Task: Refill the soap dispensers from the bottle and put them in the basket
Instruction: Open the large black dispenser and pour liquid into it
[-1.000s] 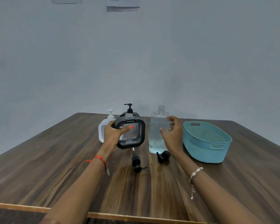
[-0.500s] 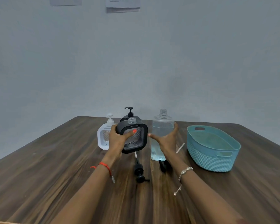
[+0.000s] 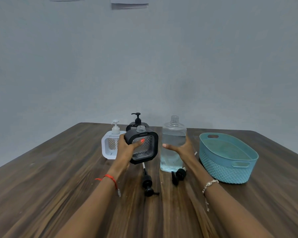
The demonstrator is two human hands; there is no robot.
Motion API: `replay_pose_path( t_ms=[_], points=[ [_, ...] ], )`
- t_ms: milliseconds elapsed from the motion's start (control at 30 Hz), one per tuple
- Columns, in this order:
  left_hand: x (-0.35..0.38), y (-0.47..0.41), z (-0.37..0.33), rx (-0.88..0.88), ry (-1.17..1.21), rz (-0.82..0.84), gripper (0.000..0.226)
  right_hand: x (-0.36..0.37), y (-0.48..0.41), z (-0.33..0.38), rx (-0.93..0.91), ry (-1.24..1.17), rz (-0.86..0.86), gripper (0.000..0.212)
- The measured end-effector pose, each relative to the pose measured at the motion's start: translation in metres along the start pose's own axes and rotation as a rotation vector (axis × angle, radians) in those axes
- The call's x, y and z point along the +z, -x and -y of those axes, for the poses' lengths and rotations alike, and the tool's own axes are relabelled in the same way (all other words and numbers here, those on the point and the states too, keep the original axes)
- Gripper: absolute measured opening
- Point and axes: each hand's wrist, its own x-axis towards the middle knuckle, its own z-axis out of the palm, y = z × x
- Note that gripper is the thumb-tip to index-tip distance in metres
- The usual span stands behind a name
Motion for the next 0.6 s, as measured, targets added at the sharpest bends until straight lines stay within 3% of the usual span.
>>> replay_pose_path(
  t_ms=[433, 600],
  points=[
    [0.001, 0.005, -0.009, 0.023, -0.014, -0.038, 0.05, 0.002, -0.007, 0.018, -0.112, 0.181, -0.067, 0.073],
    [0.002, 0.009, -0.017, 0.042, -0.028, -0.05, 0.049, -0.009, -0.014, 0.06, -0.365, 0.487, -0.027, 0.081]
  ],
)
